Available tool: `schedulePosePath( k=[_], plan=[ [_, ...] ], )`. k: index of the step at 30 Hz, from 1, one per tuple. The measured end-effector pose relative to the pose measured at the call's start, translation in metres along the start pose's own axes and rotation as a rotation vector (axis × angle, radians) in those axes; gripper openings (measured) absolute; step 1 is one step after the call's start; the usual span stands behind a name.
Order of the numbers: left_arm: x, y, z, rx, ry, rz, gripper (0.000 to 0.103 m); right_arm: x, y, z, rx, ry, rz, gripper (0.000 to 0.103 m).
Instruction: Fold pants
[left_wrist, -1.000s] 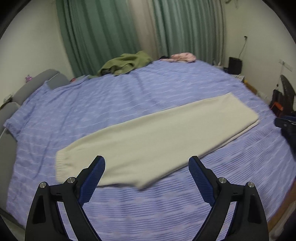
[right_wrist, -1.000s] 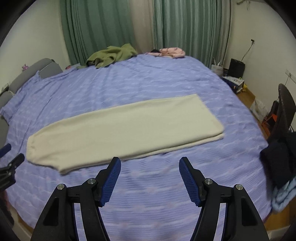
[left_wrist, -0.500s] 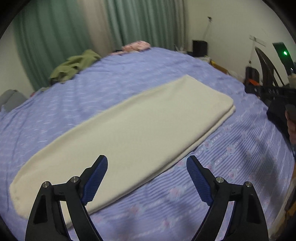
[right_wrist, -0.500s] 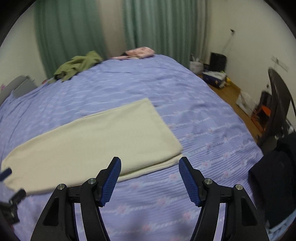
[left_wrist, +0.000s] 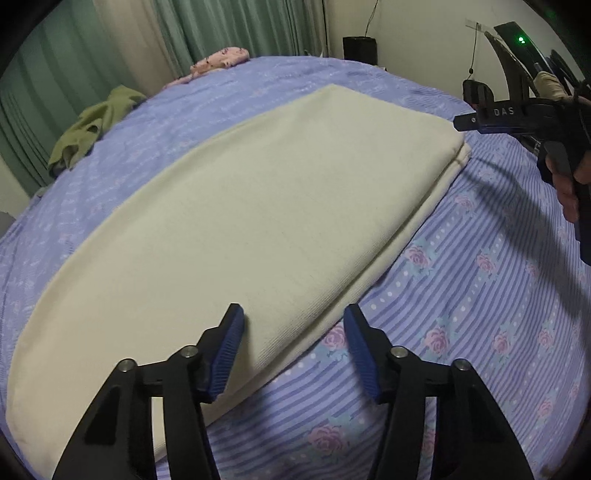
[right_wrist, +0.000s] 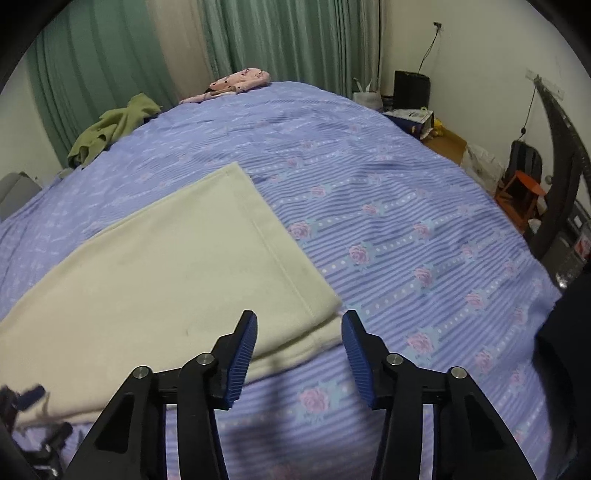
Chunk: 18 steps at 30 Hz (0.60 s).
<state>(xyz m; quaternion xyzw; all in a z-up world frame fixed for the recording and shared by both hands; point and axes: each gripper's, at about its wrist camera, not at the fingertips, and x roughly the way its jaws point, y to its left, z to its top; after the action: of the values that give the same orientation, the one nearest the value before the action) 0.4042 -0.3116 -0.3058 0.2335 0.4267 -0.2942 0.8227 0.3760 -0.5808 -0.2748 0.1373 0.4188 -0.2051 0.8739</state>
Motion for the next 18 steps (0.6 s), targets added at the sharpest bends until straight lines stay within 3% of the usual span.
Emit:
schedulePosePath(
  k=[3, 6, 8, 10, 11, 12, 16, 17, 18],
  plan=[
    [0.005, -0.001, 0.003, 0.0, 0.001, -0.002, 0.051, 0.01, 0.0, 0.004, -0.013, 0.005, -0.027, 0.048],
    [0.009, -0.003, 0.007, 0.02, 0.004, -0.013, 0.038, 0.02, -0.003, 0.005, 0.006, 0.022, -0.028, 0.046],
    [0.011, -0.004, 0.009, 0.026, 0.007, -0.021, 0.029, 0.027, -0.005, 0.005, 0.012, 0.035, -0.033, 0.039],
    [0.012, -0.002, 0.011, 0.025, 0.011, -0.03, 0.013, 0.033, -0.008, 0.004, 0.02, 0.049, -0.047, 0.032],
    [0.013, -0.002, 0.012, 0.023, 0.014, -0.031, 0.012, 0.034, -0.009, 0.004, 0.024, 0.048, -0.055, 0.018],
    [0.014, -0.002, 0.012, 0.022, 0.016, -0.035, 0.009, 0.035, -0.01, 0.003, 0.026, 0.051, -0.062, 0.012],
    [0.009, 0.0, 0.016, 0.006, 0.018, -0.046, 0.006, 0.028, -0.014, 0.002, 0.017, 0.037, -0.05, 0.008],
    [0.003, 0.001, 0.017, -0.003, 0.007, -0.051, 0.006, 0.023, -0.014, 0.002, 0.012, 0.031, -0.048, 0.001],
    [-0.001, 0.002, 0.018, -0.005, -0.002, -0.053, 0.006, 0.017, -0.015, 0.003, 0.011, 0.022, -0.051, 0.001]
  ],
)
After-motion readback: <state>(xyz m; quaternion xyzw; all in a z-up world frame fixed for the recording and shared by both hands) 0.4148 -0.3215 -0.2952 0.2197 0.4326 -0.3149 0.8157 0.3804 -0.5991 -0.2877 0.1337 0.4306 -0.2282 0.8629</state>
